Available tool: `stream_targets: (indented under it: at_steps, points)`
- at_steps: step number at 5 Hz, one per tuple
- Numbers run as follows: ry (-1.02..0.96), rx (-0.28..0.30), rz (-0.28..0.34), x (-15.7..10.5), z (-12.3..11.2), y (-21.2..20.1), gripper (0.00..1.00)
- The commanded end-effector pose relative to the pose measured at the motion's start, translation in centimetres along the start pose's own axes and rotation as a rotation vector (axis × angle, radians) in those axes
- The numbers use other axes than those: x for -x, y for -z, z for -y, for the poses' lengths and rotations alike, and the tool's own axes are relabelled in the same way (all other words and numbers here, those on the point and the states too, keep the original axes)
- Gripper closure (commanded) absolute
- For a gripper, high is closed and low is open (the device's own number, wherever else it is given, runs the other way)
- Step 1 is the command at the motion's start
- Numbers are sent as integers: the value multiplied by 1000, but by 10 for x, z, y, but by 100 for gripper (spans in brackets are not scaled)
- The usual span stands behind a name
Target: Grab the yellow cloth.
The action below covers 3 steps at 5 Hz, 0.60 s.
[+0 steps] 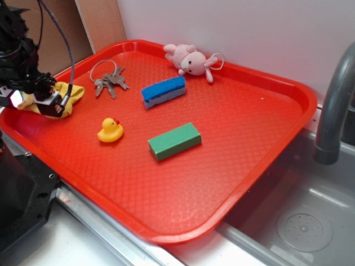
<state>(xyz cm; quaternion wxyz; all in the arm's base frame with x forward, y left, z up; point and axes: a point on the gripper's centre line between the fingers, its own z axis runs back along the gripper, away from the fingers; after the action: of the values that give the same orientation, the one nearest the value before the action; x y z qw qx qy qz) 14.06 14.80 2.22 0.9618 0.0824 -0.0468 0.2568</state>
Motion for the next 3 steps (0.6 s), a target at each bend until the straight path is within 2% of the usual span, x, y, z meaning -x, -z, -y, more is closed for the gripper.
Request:
stream_targets:
  at_steps: [1,2,3]
  points:
    - [12,12,5,-7,0,5,100]
    - [28,19,-10,-7,2,3,100]
    - [43,-5,0,-5,2,-2,100]
